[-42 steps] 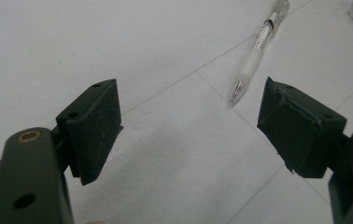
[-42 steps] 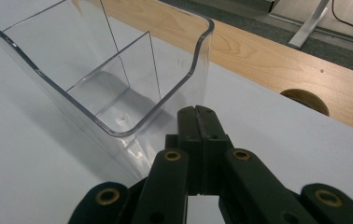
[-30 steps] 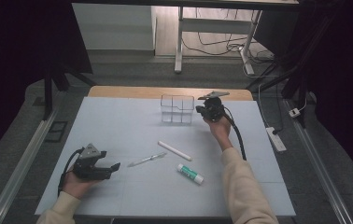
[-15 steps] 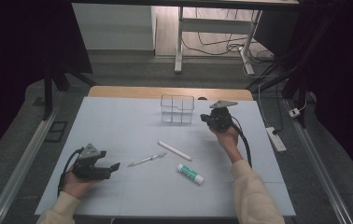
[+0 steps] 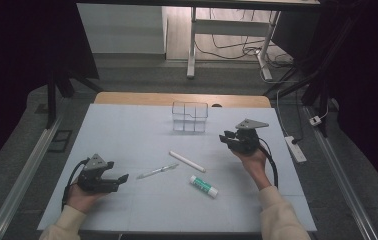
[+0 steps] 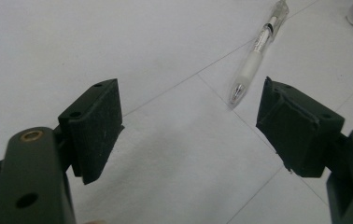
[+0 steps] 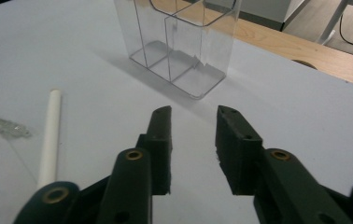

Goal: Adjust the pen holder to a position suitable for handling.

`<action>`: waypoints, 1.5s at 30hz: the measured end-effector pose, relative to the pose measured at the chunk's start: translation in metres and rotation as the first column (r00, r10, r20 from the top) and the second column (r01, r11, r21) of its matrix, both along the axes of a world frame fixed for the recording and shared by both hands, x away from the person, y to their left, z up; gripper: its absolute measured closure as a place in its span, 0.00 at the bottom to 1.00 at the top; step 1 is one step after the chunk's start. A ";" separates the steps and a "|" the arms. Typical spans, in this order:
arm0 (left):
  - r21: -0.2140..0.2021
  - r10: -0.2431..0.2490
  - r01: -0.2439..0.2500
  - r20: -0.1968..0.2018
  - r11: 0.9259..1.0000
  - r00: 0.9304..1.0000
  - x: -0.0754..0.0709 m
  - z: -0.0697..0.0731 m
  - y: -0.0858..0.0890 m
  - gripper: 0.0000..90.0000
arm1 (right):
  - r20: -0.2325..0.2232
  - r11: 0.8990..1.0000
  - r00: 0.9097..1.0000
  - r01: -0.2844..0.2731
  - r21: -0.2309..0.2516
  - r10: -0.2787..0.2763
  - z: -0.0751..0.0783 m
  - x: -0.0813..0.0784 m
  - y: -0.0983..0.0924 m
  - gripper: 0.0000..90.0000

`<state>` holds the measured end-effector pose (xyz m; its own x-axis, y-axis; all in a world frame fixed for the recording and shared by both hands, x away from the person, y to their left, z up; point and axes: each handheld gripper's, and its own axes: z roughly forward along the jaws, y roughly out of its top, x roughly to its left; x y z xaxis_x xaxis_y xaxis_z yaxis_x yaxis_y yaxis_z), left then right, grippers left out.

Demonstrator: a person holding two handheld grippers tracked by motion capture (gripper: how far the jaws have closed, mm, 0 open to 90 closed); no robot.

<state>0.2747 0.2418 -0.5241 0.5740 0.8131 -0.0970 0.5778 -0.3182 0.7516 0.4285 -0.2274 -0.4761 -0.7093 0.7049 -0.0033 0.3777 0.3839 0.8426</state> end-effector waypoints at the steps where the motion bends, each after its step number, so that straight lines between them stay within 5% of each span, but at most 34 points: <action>1: -0.001 0.000 0.000 -0.001 1.000 1.000 0.000 0.000 0.000 0.25 | 0.004 1.000 1.000 -0.001 0.011 0.001 0.001 -0.006 -0.006 0.67; 9: -0.003 0.001 -0.001 0.003 1.000 1.000 -0.001 0.001 0.000 0.25 | 0.031 1.000 0.999 -0.011 0.014 0.010 0.001 -0.031 -0.026 0.58; 29: -0.009 0.003 -0.003 0.007 1.000 1.000 -0.002 0.000 0.004 0.26 | -0.007 0.999 1.000 -0.027 0.021 0.027 -0.011 -0.091 -0.067 0.43; 45: -0.010 0.005 -0.004 0.012 1.000 1.000 -0.003 0.002 0.004 0.26 | 0.015 0.999 0.999 -0.037 -0.007 0.037 -0.013 -0.098 -0.075 0.43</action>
